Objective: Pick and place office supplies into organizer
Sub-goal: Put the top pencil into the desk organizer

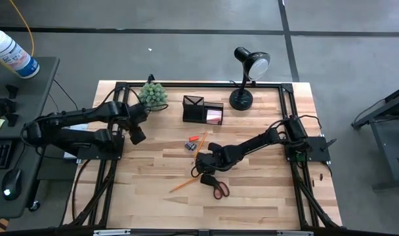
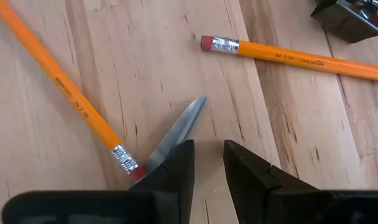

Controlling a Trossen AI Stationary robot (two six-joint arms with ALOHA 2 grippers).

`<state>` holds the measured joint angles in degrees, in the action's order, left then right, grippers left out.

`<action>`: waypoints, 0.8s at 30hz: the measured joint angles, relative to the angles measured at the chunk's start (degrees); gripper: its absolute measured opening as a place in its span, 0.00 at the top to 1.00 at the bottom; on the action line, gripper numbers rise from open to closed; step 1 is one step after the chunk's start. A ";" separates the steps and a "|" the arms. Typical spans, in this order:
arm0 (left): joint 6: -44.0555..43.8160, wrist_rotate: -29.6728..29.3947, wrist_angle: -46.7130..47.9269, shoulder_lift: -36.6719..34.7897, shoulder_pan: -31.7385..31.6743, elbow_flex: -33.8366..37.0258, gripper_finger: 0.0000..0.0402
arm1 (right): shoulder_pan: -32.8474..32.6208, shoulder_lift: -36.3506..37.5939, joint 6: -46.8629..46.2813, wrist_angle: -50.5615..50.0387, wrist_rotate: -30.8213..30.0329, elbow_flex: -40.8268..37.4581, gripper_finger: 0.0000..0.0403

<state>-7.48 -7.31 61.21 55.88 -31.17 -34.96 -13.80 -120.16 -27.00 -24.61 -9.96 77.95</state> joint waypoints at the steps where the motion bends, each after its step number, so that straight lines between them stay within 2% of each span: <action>1: 0.56 0.23 -1.24 0.15 -0.01 0.00 0.63 | -0.02 -0.02 0.00 0.04 0.00 0.00 0.79; 5: 1.56 0.27 -3.27 0.23 0.00 0.00 0.60 | -0.02 -0.02 -0.09 0.14 -0.09 -0.02 0.79; 10: -0.79 -3.73 -3.16 0.23 -0.67 0.00 0.64 | -0.07 0.12 -1.55 0.34 -1.13 -0.04 0.79; 17: 3.25 -3.47 -6.63 0.23 -6.81 0.17 0.71 | 0.28 0.48 -3.02 0.37 -2.80 -0.13 0.79; 24: 8.18 -1.93 -6.02 0.23 -13.84 0.20 0.72 | 0.87 0.67 -4.24 0.45 -2.99 -0.11 0.79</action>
<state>0.71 -9.23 55.20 56.12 -45.01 -34.76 -12.93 -119.49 -31.24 -24.16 -12.95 77.84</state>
